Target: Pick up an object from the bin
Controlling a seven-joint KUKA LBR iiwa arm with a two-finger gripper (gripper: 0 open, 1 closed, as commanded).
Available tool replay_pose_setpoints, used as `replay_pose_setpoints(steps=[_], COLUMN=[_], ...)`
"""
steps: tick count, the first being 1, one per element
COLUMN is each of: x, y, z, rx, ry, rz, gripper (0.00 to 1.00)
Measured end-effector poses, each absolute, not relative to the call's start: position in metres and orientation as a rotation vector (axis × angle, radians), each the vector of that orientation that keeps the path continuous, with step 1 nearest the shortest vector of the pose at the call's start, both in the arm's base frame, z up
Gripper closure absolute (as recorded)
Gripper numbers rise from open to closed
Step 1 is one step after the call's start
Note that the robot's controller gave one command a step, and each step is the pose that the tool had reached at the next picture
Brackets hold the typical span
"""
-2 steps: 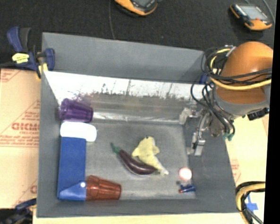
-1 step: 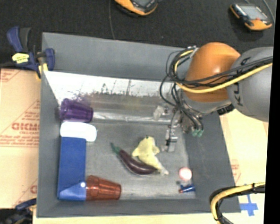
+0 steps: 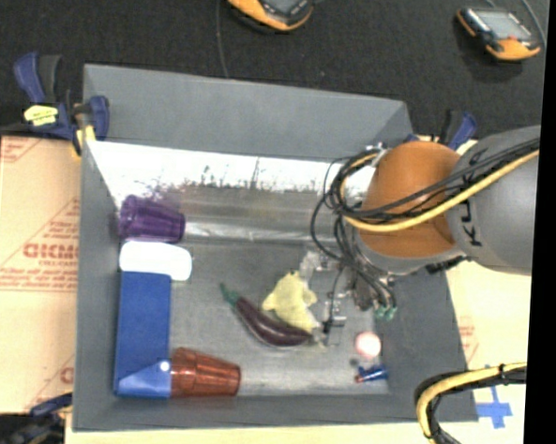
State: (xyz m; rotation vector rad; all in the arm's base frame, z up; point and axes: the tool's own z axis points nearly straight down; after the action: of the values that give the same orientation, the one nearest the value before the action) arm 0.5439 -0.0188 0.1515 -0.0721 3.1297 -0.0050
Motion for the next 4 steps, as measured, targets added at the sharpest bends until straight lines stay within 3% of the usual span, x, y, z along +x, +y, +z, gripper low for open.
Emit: replay_pose_setpoints(steps=[1, 2, 3, 4], x=[0.562, 0.554, 0.545, 0.532], y=[0.029, 0.041, 0.035, 0.009], z=[0.112, 0.098, 0.085, 0.071], rx=[-0.347, -0.336, 0.151, 0.058], ry=[3.109, 3.115, 3.129, 3.131], rz=[-0.005, -0.002, -0.001, -0.006], gripper=[0.0, 0.0, 0.0, 1.0])
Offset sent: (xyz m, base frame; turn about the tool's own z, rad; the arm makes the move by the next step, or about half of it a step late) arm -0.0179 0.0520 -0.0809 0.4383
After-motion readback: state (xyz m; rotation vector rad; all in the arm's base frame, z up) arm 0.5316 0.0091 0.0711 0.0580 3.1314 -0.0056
